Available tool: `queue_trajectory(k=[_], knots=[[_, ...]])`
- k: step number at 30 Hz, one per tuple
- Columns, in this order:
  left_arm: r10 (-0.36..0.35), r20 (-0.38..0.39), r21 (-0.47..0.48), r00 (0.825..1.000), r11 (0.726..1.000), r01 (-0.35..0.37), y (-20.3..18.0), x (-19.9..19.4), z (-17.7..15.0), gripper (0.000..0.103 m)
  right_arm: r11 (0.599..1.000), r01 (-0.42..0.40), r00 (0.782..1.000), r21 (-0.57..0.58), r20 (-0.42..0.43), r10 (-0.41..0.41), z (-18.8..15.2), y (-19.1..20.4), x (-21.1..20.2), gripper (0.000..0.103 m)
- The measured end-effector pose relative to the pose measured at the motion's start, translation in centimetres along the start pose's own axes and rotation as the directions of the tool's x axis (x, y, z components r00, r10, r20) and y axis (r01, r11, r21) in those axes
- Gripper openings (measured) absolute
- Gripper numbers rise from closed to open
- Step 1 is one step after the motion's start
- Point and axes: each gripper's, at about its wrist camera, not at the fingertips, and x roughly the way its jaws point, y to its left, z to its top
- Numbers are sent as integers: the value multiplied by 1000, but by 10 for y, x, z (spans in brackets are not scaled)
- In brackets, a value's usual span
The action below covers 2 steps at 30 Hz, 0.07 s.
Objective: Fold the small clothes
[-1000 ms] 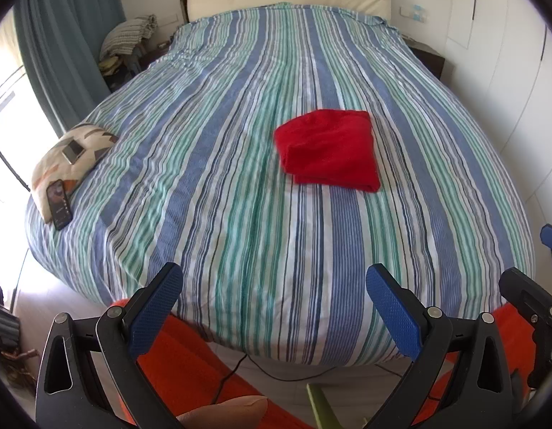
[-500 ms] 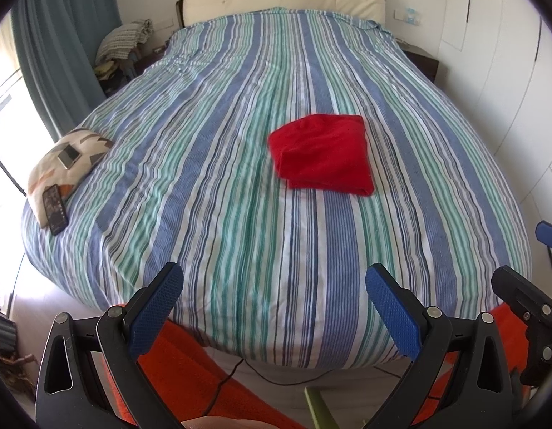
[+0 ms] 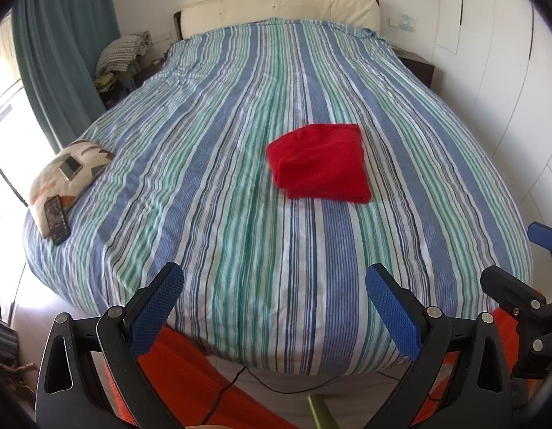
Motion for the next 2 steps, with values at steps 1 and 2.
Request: queue_trajectory(k=[1, 2], knots=[[4, 7, 4, 1000, 1000, -4, -1, -2, 0, 102, 1000, -2, 1000, 1, 1, 2, 0, 0, 0, 102], [10, 13, 7, 1000, 1000, -10, -1, -3, 0, 102, 1000, -3, 1000, 3, 3, 3, 1, -1, 0, 102]])
